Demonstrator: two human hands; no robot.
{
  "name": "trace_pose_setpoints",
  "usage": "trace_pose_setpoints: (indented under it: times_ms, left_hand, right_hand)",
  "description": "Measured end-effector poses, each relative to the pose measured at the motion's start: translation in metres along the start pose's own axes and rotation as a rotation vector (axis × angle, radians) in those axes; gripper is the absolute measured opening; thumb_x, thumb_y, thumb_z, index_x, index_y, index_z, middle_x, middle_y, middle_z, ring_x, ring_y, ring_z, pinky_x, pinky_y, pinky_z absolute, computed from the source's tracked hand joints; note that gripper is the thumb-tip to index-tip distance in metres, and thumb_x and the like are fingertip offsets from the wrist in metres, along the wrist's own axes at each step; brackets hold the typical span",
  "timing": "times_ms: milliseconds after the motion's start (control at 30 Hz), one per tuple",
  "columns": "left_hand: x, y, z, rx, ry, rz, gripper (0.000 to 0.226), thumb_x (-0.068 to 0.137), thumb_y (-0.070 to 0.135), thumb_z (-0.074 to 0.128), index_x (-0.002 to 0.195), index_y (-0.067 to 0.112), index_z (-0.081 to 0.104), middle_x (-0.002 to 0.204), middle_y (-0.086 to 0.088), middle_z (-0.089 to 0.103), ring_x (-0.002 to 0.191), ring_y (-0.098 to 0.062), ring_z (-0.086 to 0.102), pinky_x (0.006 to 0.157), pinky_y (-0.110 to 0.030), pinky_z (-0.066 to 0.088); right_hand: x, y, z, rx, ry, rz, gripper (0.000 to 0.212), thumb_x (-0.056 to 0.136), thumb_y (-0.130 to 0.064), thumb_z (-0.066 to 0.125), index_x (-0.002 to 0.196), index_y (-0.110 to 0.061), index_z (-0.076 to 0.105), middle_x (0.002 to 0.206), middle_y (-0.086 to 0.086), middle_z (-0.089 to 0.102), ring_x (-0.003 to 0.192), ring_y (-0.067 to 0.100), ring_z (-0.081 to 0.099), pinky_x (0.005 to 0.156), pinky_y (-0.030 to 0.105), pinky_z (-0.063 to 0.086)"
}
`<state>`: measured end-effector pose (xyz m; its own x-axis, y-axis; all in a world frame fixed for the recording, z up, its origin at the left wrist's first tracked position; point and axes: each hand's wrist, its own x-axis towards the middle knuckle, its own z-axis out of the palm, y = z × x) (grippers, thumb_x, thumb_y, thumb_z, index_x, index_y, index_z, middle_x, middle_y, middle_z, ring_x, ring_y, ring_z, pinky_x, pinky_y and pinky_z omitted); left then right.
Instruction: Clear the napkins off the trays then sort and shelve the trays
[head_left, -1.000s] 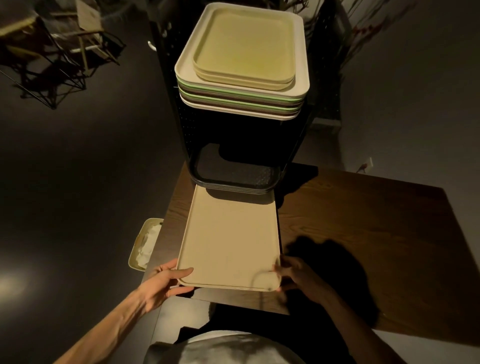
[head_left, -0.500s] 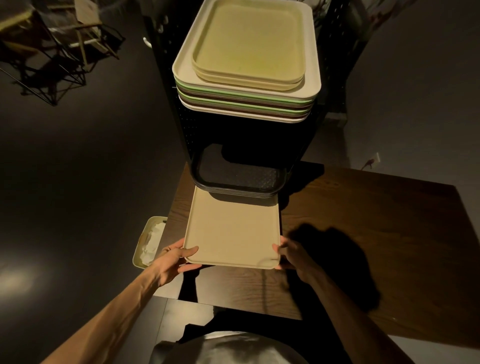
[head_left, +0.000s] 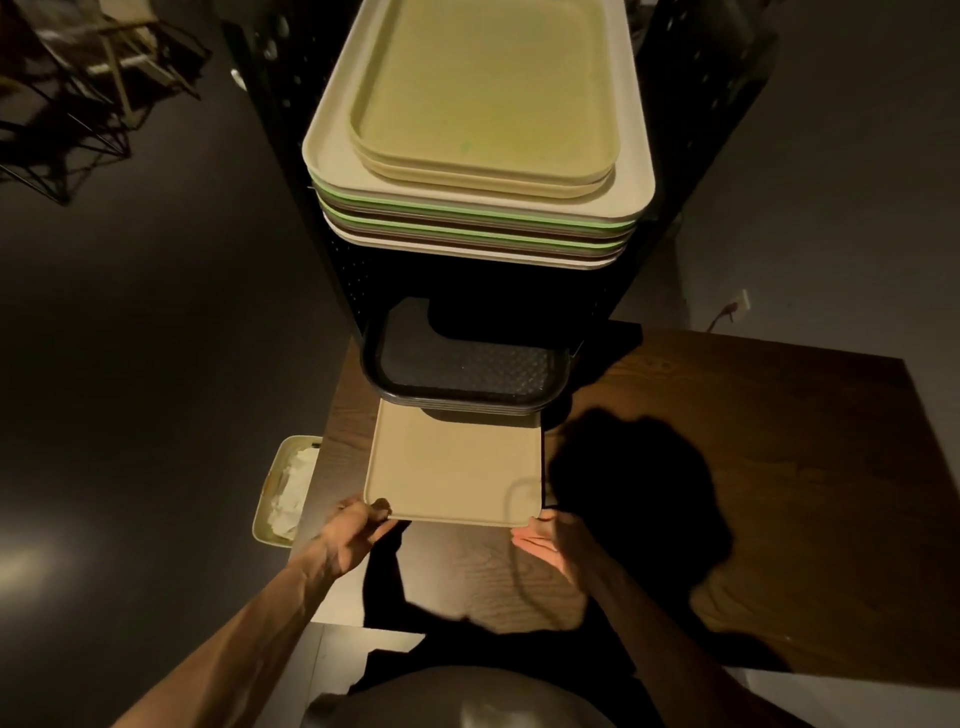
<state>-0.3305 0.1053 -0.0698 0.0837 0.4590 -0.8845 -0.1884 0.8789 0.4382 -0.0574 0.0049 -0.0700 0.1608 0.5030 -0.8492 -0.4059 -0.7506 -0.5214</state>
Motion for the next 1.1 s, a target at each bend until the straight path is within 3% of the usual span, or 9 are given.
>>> trace_pose_setpoints:
  times_ms: [100,200,367,467,567,700,900,1033,1100]
  left_hand:
    - [0.008,0.005,0.014,0.013,0.067,0.021,0.026,0.091,-0.018,0.031,0.079,-0.004,0.049,0.050,-0.015,0.053,0.032,-0.017,0.054,0.037,-0.022,0.049]
    - [0.009,0.012,0.029,0.007,0.070,0.053,0.028,0.097,-0.009,0.034,0.078,-0.005,0.054,0.050,-0.013,0.063,0.036,-0.016,0.062,0.036,-0.021,0.049]
    - [0.017,0.024,0.039,-0.023,0.096,0.020,0.019,0.099,-0.005,0.042,0.091,-0.012,0.058,0.082,-0.026,0.061,0.042,-0.020,0.066,0.040,-0.024,0.054]
    - [0.019,0.028,0.043,-0.019,0.089,0.007,0.015,0.096,-0.006,0.048,0.088,-0.012,0.060,0.076,-0.024,0.066,0.047,-0.023,0.068,0.048,-0.028,0.059]
    - [0.019,0.034,0.045,0.000,0.083,0.015,0.015,0.094,-0.006,0.052,0.082,-0.011,0.060,0.066,-0.022,0.069,0.049,-0.025,0.070,0.054,-0.030,0.060]
    - [0.014,0.041,0.047,-0.049,0.122,0.027,0.019,0.097,-0.004,0.047,0.083,-0.011,0.056,0.054,-0.021,0.068,0.045,-0.029,0.068,0.053,-0.036,0.059]
    - [0.005,0.041,0.045,-0.012,0.066,-0.009,0.022,0.100,0.005,0.046,0.099,-0.013,0.060,0.082,-0.027,0.073,0.063,-0.036,0.073,0.057,-0.035,0.061]
    - [-0.011,0.037,0.049,0.282,-0.022,-0.033,0.032,0.101,0.018,0.045,0.091,0.001,0.071,0.073,-0.009,0.077,0.060,-0.022,0.074,0.073,-0.035,0.059]
    - [-0.027,0.035,0.056,0.396,-0.070,-0.064,0.031,0.101,0.021,0.046,0.093,0.006,0.073,0.073,-0.004,0.077,0.062,-0.018,0.074,0.082,-0.035,0.055]
  right_hand:
    - [0.011,-0.009,0.009,0.009,0.010,-0.024,0.022,0.098,0.002,0.043,0.116,0.012,0.054,0.117,0.030,0.061,0.108,0.036,0.060,0.091,0.038,0.050]
    - [0.020,-0.020,0.016,0.068,0.060,-0.021,0.017,0.098,0.004,0.041,0.099,0.006,0.058,0.116,0.028,0.061,0.118,0.038,0.057,0.098,0.039,0.047]
    - [0.039,-0.032,0.021,0.137,0.182,-0.048,0.016,0.100,0.000,0.041,0.112,0.002,0.052,0.130,0.028,0.057,0.122,0.037,0.056,0.095,0.036,0.047]
    - [0.042,-0.035,0.024,0.156,0.211,-0.037,0.013,0.099,0.003,0.044,0.097,-0.002,0.056,0.127,0.030,0.058,0.117,0.036,0.057,0.091,0.037,0.050]
    - [0.041,-0.037,0.027,0.169,0.198,-0.031,0.018,0.097,0.004,0.048,0.083,-0.005,0.054,0.102,0.025,0.063,0.120,0.040,0.055,0.103,0.042,0.044]
    - [0.032,-0.036,0.032,0.090,0.199,-0.082,0.019,0.097,0.001,0.051,0.081,-0.010,0.054,0.116,0.028,0.065,0.107,0.035,0.062,0.097,0.040,0.048]
    - [0.028,-0.034,0.033,0.027,0.203,-0.129,0.019,0.103,-0.017,0.041,0.095,-0.012,0.058,0.116,0.016,0.067,0.106,0.032,0.064,0.094,0.039,0.051]
    - [0.026,-0.038,0.027,-0.035,0.110,-0.052,0.021,0.101,-0.014,0.049,0.116,-0.003,0.058,0.126,0.018,0.064,0.106,0.032,0.063,0.092,0.038,0.051]
    - [0.020,-0.045,0.020,-0.042,0.048,0.039,0.032,0.101,-0.015,0.048,0.128,0.002,0.054,0.131,0.020,0.061,0.112,0.035,0.061,0.079,0.030,0.054]
